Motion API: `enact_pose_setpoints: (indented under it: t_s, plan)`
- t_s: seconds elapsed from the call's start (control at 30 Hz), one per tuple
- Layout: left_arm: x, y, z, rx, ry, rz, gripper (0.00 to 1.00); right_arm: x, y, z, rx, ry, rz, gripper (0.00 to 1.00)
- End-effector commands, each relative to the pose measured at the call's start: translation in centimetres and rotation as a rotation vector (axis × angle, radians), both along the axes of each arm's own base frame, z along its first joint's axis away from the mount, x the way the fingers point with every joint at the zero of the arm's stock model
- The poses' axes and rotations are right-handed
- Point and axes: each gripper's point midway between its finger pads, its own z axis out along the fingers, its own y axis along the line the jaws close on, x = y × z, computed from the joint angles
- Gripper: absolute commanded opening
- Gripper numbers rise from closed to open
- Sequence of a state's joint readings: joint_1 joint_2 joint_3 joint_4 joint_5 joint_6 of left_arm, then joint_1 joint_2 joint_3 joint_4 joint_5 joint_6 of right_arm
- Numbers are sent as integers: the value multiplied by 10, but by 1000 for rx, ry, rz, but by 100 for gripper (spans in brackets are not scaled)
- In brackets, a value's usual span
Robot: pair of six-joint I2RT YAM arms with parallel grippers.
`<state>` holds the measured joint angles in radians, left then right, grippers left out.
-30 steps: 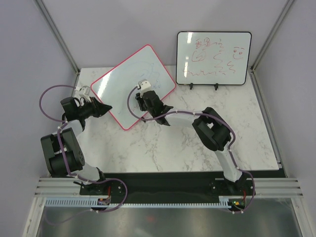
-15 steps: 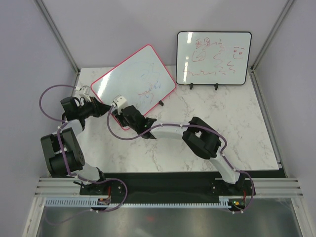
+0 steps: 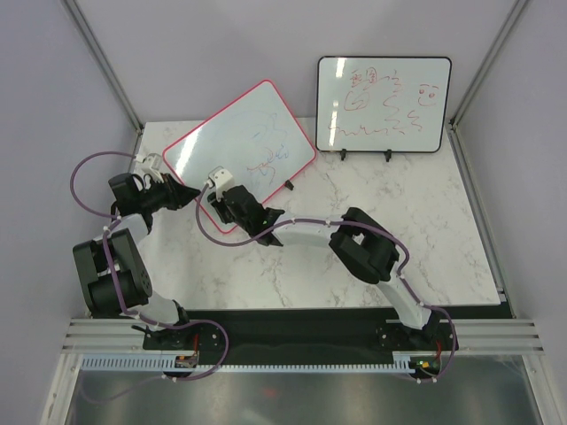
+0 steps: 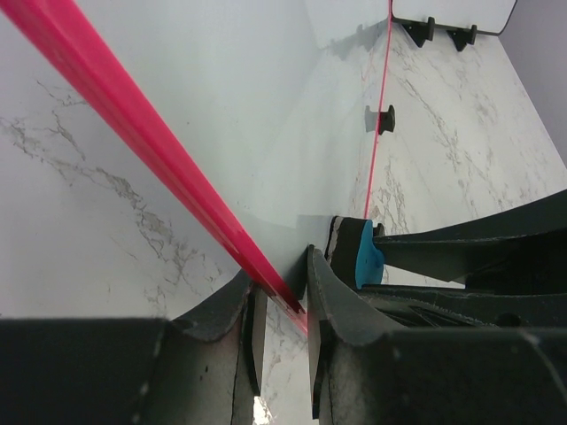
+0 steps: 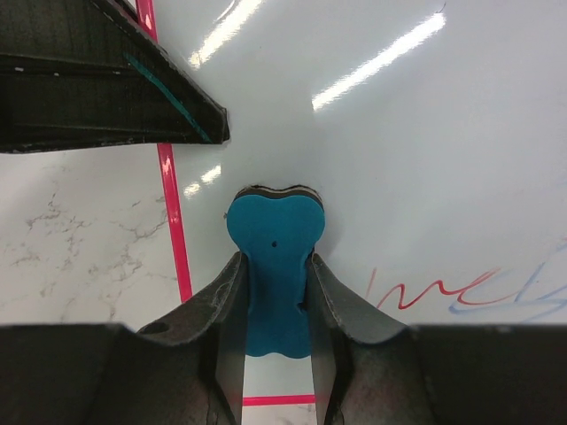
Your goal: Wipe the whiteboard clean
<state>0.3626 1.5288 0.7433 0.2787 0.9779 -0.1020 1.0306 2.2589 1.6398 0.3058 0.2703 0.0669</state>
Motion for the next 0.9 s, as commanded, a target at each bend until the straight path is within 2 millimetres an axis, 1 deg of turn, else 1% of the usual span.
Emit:
enact_pose_setpoints:
  t_s: [0.0,0.1,0.2,0.27,0.3,0.33,0.37,0.4,0.43,0.5,0.57,0.67,0.7,0.77,0.8,0.87]
  plan:
    - [19,11,21,133,-162,-14,2,-24,-17,-55,-137,106,15,0]
    - [19,11,21,138,-166,-15,2,-24,-16,-52,-118,118,7,0]
    - [19,11,22,138,-166,-13,2,-24,-20,-56,-138,137,-11,0]
    - [17,11,24,143,-175,-15,2,-26,-29,-65,-166,165,-34,0]
    - [17,11,24,146,-178,-15,2,-29,-39,-76,-189,188,-44,0]
    - [17,11,25,147,-180,-18,2,-28,-46,-76,-184,200,-52,0]
    - [17,10,25,147,-182,-19,2,-33,-56,-89,-198,234,-61,0]
    - [17,10,25,148,-182,-20,2,-36,-59,-91,-194,249,-56,0]
    - [17,11,25,149,-183,-19,2,-38,-61,-88,-186,256,-56,0]
    - [17,11,25,149,-184,-20,2,-46,-67,-95,-192,281,-50,0]
    - [17,11,24,150,-182,-19,2,-47,-68,-92,-183,284,-45,0]
    - [16,10,24,148,-181,-23,2,-41,-64,-83,-173,254,-48,0]
    - [16,10,24,148,-181,-23,2,-36,-57,-71,-151,236,-44,0]
    - [15,10,24,150,-182,-21,2,-30,-49,-58,-125,225,-31,0]
    - [15,10,25,151,-186,-22,2,-21,-41,-41,-85,208,-27,0]
    - [14,9,26,153,-190,-24,2,-11,-33,-23,-36,195,-25,0]
